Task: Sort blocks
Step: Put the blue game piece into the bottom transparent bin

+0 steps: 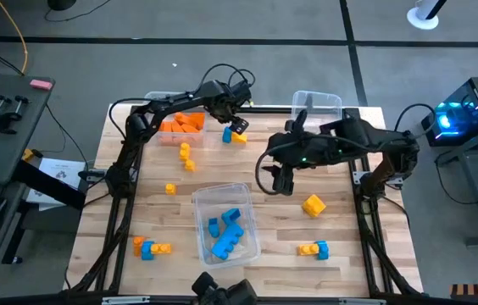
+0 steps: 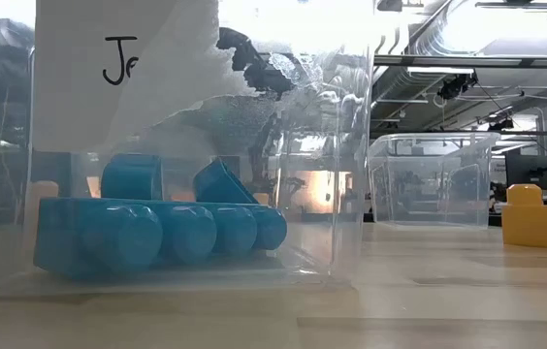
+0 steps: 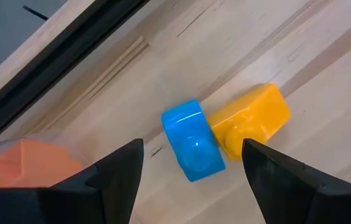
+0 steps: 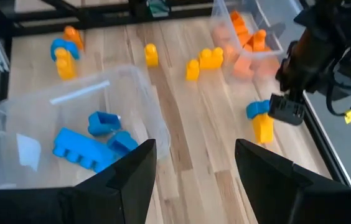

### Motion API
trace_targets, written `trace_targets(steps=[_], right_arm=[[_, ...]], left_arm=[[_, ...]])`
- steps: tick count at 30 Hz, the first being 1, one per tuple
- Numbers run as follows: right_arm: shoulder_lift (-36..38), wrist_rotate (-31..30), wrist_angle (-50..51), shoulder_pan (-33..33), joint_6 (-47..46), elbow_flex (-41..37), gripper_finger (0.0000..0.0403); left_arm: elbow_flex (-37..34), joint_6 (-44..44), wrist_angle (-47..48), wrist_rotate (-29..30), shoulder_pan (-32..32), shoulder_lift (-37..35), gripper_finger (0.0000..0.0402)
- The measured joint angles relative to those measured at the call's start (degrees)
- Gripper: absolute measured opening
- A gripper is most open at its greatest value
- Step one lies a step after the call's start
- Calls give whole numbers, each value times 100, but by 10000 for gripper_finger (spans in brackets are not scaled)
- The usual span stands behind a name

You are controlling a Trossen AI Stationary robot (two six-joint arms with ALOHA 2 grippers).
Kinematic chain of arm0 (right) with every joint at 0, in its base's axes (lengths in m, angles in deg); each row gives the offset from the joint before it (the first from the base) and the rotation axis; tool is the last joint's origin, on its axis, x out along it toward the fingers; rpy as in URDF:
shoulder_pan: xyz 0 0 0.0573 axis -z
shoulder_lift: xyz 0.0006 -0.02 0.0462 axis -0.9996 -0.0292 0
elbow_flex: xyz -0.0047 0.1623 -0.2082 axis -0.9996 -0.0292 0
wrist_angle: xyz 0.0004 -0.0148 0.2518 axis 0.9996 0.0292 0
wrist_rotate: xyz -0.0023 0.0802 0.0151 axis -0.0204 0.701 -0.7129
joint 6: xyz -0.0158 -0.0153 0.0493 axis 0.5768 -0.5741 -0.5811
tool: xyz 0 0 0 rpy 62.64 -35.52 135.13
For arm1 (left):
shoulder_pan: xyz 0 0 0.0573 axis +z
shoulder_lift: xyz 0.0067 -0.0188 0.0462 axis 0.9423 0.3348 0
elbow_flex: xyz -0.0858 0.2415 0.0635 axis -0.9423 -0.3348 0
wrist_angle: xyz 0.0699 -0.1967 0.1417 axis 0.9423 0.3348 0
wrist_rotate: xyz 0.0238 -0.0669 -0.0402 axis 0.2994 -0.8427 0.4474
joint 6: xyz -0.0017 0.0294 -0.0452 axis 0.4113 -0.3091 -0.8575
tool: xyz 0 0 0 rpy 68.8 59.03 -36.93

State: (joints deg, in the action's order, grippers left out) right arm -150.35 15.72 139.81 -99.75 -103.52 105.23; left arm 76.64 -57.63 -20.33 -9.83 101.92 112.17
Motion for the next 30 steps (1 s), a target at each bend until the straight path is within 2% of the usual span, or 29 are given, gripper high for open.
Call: trace_targets(steps=[4, 8, 14, 17, 20, 24, 30], right_arm=[[0, 12, 15, 0, -6, -212, 216], [0, 55, -17, 0, 0, -245, 216], [0, 72, -34, 0, 0, -246, 216], [0, 72, -35, 0, -23, -246, 216], [0, 72, -35, 0, -61, -246, 216], [2, 72, -59, 0, -106, -246, 216], [2, 72, -63, 0, -210, -246, 216]], left_arm=[[-130, -1, 77, 9, 0, -12, 243], [-228, 81, 108, 93, -10, -24, 214], [-249, 703, -219, -33, -183, -20, 170], [-164, 1307, -159, -58, -303, 18, 166], [22, 1689, -145, 180, -410, 25, 166], [356, 1950, -26, 393, -439, 16, 166], [411, 2157, 152, 373, -343, 85, 166]])
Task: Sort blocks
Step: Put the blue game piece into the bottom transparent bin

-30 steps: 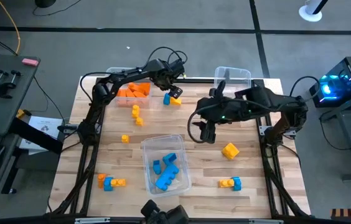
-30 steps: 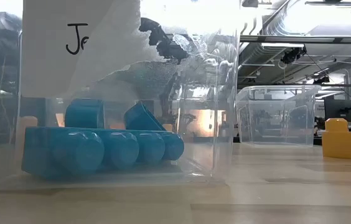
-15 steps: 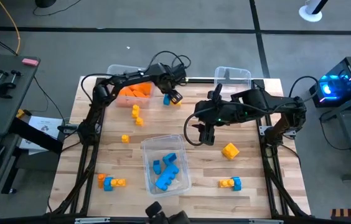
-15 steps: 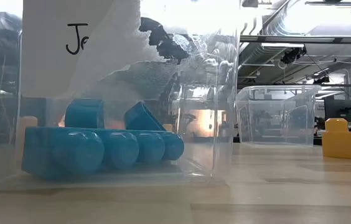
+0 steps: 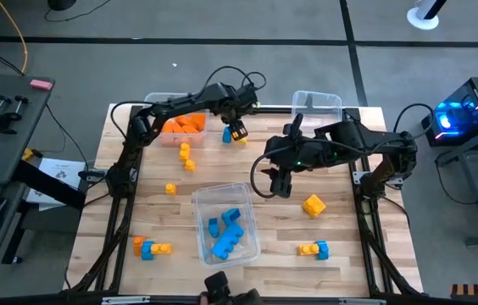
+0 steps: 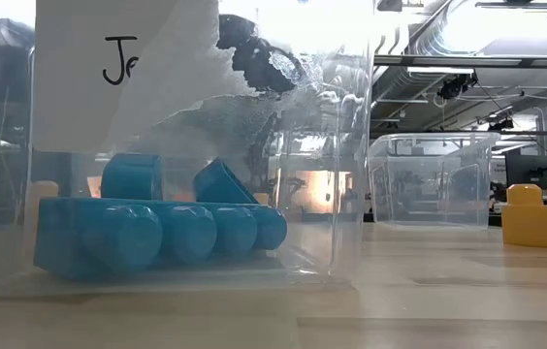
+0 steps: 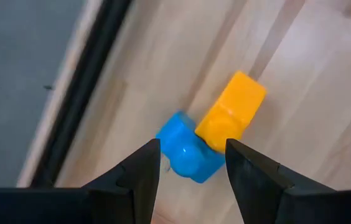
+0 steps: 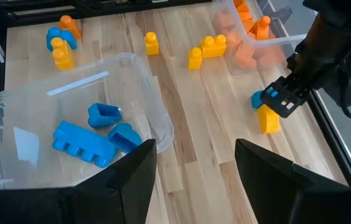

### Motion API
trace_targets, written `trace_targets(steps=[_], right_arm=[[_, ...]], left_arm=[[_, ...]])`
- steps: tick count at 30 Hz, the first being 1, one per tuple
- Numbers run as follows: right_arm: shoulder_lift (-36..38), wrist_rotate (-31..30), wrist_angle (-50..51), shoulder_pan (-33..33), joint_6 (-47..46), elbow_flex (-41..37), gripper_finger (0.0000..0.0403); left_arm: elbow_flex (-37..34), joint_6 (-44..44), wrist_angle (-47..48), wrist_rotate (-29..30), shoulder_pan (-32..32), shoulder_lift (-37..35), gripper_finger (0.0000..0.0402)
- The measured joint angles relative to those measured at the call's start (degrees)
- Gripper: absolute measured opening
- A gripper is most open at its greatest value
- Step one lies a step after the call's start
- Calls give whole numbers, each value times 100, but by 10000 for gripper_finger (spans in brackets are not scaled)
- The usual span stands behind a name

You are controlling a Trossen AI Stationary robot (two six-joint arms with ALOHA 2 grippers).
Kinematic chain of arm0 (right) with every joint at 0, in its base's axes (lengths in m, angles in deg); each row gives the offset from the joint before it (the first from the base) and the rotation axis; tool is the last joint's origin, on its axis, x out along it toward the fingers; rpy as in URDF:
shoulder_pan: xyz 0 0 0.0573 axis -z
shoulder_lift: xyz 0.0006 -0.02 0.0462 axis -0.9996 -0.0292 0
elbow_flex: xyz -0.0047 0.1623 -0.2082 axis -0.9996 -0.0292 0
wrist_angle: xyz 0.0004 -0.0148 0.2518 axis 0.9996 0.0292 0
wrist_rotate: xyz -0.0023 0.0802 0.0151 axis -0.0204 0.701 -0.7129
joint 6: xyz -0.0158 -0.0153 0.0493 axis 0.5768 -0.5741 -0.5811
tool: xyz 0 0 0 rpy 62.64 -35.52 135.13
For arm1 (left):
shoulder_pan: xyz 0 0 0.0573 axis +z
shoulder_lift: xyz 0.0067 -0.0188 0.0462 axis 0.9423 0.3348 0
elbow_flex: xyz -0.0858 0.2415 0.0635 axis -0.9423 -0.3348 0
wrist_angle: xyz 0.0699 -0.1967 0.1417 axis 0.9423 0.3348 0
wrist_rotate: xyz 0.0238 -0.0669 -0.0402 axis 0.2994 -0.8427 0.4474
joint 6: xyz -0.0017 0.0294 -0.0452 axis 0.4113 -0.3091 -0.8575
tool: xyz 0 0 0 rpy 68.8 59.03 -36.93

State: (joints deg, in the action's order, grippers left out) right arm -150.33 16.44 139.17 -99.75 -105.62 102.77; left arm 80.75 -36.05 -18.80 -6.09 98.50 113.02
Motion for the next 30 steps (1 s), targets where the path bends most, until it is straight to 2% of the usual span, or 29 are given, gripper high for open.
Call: trace_targets(steps=[7, 18, 30], right_arm=[[0, 0, -72, 0, -102, 0, 216], [0, 0, -98, 0, -240, 0, 216], [2, 0, -147, 0, -539, 0, 216]], left_arm=[[-10, 483, 320, -162, 126, 321, 166], [-4, 598, 393, -91, 131, 375, 166], [0, 757, 468, -347, 166, 630, 166]])
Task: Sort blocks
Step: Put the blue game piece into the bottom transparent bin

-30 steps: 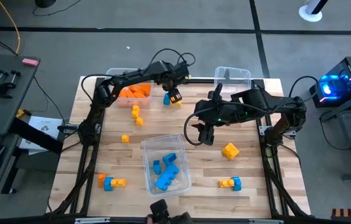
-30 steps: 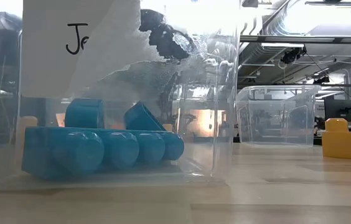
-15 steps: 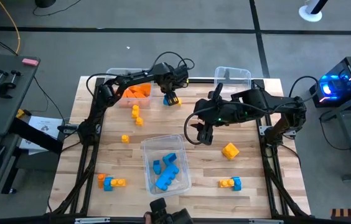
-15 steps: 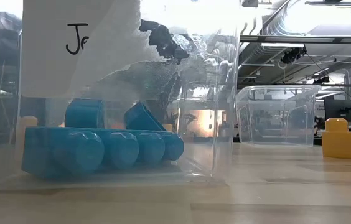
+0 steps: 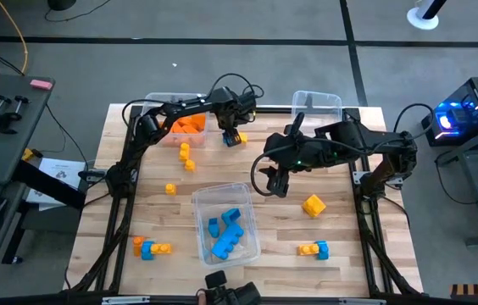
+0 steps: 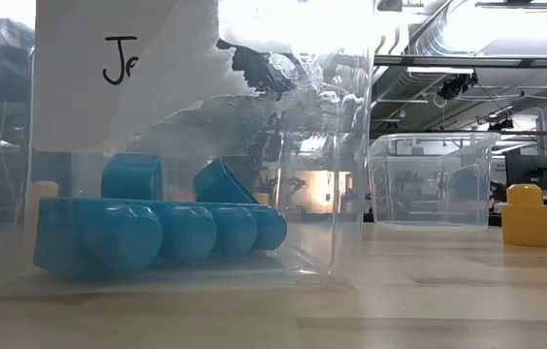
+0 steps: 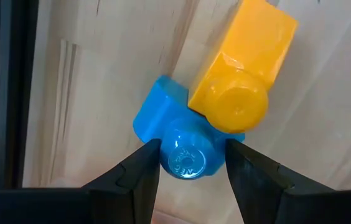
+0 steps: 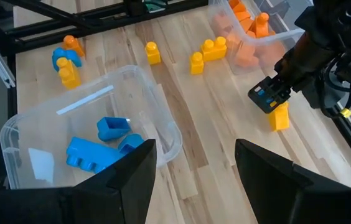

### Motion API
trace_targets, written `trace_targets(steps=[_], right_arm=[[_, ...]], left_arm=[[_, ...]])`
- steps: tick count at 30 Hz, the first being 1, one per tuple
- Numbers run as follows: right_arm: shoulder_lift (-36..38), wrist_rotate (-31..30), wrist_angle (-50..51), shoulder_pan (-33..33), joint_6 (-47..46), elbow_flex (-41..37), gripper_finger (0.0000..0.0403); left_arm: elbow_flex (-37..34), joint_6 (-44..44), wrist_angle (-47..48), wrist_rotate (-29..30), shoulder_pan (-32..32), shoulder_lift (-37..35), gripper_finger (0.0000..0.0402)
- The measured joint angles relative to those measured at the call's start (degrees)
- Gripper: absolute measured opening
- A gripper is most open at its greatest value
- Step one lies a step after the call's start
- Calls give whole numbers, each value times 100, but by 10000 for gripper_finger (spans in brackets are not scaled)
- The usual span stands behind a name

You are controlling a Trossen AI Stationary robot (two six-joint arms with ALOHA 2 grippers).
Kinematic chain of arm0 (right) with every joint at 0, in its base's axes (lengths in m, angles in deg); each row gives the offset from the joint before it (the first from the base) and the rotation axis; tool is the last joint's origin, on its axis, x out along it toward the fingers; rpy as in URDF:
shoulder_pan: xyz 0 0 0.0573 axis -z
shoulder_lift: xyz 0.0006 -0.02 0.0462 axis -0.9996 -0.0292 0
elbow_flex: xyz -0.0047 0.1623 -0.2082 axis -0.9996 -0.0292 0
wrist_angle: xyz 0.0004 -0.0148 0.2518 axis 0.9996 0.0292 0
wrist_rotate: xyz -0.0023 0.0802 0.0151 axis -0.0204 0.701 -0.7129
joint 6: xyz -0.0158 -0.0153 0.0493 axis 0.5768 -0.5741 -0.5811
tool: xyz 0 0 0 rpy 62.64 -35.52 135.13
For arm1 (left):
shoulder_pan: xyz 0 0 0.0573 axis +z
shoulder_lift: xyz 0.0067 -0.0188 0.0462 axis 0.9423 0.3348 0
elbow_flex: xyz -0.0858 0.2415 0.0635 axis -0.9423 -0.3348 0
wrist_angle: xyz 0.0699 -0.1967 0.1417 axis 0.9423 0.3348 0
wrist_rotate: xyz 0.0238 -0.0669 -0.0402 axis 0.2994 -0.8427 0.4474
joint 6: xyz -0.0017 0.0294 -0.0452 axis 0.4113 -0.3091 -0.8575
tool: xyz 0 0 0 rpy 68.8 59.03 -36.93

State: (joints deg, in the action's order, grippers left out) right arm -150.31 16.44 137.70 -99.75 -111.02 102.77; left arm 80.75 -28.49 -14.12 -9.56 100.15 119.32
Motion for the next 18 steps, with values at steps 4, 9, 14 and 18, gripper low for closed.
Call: trace_targets(steps=[4, 9, 14, 18], right_arm=[[0, 0, -36, 0, 0, 0, 216], [0, 0, -63, 0, 0, 0, 216], [0, 0, -82, 0, 99, 0, 216], [0, -2, -82, 0, 203, 0, 216]], left_arm=[[0, 88, -63, -26, 0, 0, 165], [1, 47, 51, -32, 0, 0, 130], [2, -106, 106, 116, 0, -137, 64], [135, -179, 111, 127, 30, -531, 64]])
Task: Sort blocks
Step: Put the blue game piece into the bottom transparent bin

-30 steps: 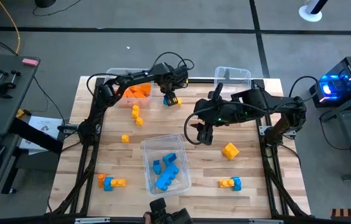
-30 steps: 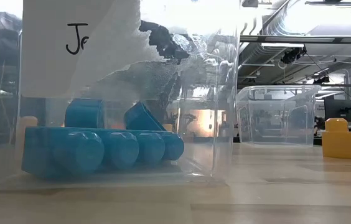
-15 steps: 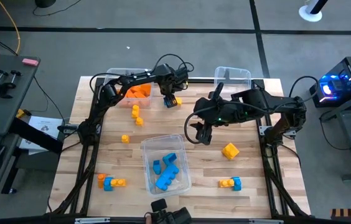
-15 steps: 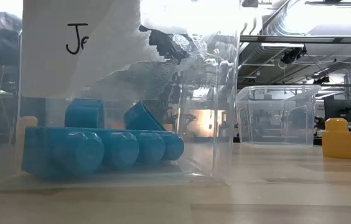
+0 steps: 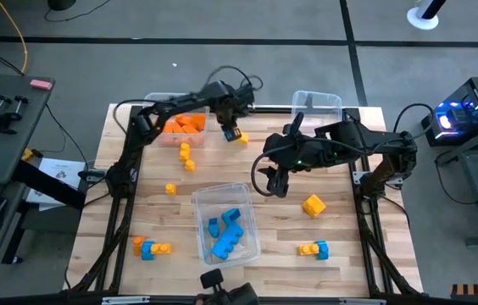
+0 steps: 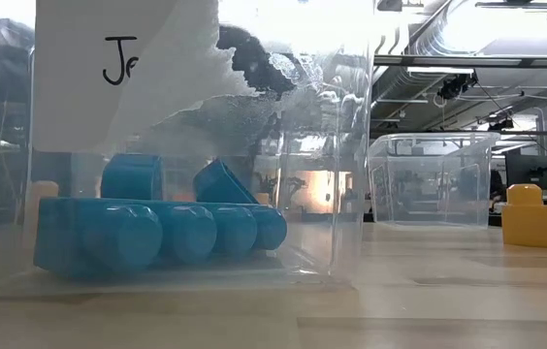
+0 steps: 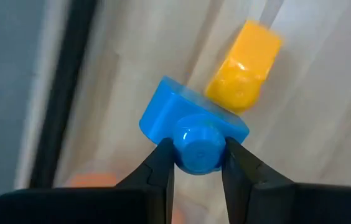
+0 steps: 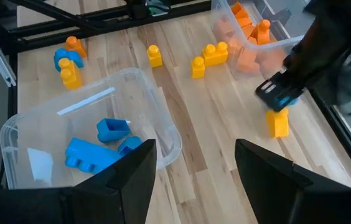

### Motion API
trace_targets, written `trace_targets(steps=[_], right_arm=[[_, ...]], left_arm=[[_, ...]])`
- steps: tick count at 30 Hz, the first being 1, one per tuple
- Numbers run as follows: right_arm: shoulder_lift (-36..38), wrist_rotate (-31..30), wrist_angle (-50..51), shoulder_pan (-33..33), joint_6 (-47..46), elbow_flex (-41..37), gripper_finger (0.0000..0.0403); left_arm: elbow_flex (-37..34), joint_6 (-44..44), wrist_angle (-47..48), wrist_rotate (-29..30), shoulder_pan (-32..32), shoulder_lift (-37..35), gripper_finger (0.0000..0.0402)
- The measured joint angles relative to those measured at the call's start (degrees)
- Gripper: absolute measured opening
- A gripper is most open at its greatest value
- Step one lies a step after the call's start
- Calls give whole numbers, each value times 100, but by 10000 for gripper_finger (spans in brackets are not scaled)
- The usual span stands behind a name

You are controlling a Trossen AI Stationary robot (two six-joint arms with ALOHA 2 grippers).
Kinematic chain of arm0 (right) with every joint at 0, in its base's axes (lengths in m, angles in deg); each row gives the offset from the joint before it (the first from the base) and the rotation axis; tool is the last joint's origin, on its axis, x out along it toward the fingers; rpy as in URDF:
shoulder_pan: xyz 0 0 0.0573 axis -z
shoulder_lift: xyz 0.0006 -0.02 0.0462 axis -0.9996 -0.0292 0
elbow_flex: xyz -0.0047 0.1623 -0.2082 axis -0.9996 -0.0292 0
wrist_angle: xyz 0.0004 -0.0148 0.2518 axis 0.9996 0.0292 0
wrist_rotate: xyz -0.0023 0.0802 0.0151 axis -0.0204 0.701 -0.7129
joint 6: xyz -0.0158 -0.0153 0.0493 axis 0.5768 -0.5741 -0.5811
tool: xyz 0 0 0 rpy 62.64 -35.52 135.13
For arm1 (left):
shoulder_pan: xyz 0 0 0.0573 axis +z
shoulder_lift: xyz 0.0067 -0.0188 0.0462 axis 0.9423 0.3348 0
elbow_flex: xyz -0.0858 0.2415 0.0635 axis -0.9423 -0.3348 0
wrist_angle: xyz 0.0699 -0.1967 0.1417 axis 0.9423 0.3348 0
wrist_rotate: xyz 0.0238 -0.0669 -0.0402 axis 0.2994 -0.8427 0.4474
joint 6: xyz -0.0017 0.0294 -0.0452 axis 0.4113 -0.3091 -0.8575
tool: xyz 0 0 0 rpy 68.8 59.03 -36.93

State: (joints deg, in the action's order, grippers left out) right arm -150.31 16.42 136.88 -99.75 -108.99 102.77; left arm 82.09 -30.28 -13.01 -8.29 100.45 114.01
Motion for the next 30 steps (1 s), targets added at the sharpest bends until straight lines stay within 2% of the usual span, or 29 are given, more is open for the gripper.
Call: trace_targets(steps=[4, 9, 13, 18, 20, 25, 27, 30], right_arm=[[0, -35, -2, 0, 301, 0, 216], [0, -651, 194, -24, 803, 0, 216], [3, -678, 534, -24, 1051, 0, 216], [11, -826, 1076, -24, 1199, 0, 216], [11, -951, 1219, -17, 1287, 0, 216], [11, -961, 1213, 57, 1672, 0, 216], [11, -895, 1102, 63, 1786, 0, 216], [11, -701, 866, 39, 1649, 0, 216]], left_arm=[[62, -437, 11, -128, 12, -640, 64], [14, -993, 151, -1087, -283, -1662, 64], [-424, -1266, 161, -1444, -997, -2547, 64], [-1550, -2198, -393, -1458, -2384, -3708, 64], [-2188, -2753, -951, -1353, -3076, -4110, 64], [-3702, -4206, -2888, -494, -4643, -4672, 64], [-4092, -4553, -3496, -49, -5051, -4681, 72], [-4364, -4776, -3886, 368, -5317, -4554, 101]])
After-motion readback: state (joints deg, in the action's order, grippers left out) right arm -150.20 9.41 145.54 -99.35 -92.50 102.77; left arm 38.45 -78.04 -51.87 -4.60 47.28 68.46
